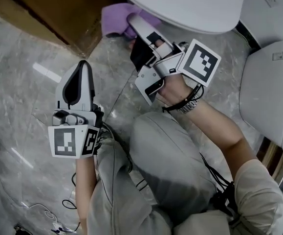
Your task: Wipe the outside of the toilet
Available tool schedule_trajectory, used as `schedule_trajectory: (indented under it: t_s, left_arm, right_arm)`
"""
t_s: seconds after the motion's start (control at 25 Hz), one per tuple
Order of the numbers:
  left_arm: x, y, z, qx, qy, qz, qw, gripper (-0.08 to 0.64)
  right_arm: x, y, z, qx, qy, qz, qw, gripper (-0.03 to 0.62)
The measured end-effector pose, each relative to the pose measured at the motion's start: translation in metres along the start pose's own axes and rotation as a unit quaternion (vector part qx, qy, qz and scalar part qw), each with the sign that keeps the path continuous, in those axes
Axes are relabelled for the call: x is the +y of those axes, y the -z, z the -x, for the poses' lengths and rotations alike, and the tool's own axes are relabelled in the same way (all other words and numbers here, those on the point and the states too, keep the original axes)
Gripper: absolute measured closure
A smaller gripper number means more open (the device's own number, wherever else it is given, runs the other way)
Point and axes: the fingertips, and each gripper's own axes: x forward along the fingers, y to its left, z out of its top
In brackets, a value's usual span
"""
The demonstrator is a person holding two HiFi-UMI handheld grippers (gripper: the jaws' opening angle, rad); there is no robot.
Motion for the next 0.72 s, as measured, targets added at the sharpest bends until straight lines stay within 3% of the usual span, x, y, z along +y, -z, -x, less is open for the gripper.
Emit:
schedule_trajectory:
  t_s: [0.16,0.28,0.44,0.6,0.72]
  left_arm:
    - [-0.011,-0.011,0.02,-0.003,0.033,-0.007,0.9994,0.554]
    - [0.003,-0.023,0.033,-0.007,0.038,-0.014,0.9992,0.554]
    - [0.034,-0.048,0.039,-0.002,0.045,-0.025,0.9987,0.554]
    - [0.066,-0.11,0.056,0.003,0.027,-0.039,0.9988,0.554]
    - [0.086,-0.165,0.079,0.002,-0.007,-0.028,0.9996,0.555]
  right_arm:
    - [-0.006,0.018,0.011,0.054,0.013,0.072,0.996,0.463]
    - [-0.021,0.036,0.015,0.116,0.049,0.143,0.982,0.462]
    - [-0.011,0.049,0.01,0.179,0.029,0.236,0.955,0.462]
    - [0.019,0.072,0.019,0.246,0.025,0.277,0.929,0.46]
    - [0.061,0.079,0.017,0.284,0.009,0.346,0.894,0.46]
